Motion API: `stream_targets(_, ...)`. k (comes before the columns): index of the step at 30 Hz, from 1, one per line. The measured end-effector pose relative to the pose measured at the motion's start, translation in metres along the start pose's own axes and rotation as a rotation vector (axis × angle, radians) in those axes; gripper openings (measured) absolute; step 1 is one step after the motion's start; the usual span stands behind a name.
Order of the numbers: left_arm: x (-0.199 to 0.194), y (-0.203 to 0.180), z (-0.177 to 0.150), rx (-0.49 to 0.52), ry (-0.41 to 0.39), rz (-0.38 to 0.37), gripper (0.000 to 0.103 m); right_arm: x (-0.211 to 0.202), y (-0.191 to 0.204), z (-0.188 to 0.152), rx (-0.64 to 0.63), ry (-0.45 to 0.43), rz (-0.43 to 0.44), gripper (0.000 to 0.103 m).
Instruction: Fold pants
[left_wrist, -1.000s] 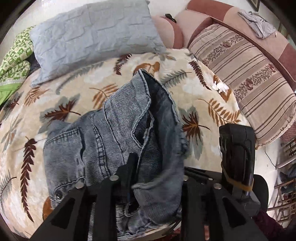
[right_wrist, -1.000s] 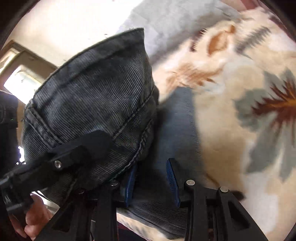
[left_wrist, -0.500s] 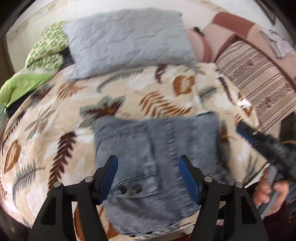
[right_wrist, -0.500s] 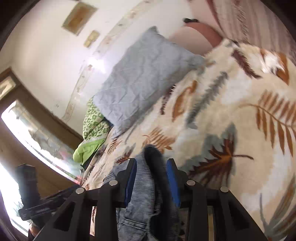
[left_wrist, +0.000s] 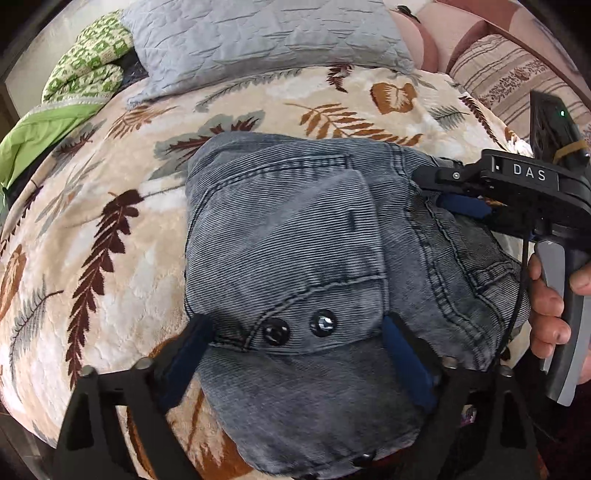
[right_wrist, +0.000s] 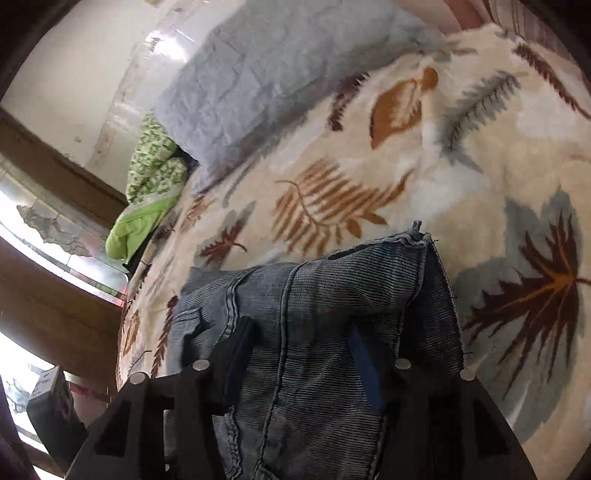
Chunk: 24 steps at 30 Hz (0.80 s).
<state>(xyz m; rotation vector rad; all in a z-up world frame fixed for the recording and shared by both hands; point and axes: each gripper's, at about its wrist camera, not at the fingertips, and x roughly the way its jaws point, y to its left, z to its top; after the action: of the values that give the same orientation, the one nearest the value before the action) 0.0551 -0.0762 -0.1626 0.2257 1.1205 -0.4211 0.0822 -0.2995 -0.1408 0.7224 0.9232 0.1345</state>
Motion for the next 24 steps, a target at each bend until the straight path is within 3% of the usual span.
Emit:
stream_targets(5, 0.011, 0.013, 0.002, -0.091, 0.031, -0.067, 0.103, 0.007, -0.015, 0.002, 0.023, 0.001, 0.048, 0.058)
stream_targets(13, -0.005, 0.005, -0.012, -0.07, 0.006, 0.028, 0.103, -0.017, -0.006, -0.01, 0.012, -0.035, 0.014, 0.058)
stream_targets(20, -0.015, -0.008, -0.019, -0.014, -0.039, 0.129, 0.103, -0.041, 0.023, -0.037, -0.127, -0.044, -0.047, 0.058)
stream_targets(24, -0.017, -0.012, -0.021, 0.01, -0.051, 0.15, 0.103, -0.041, 0.035, -0.052, -0.211, -0.019, -0.105, 0.058)
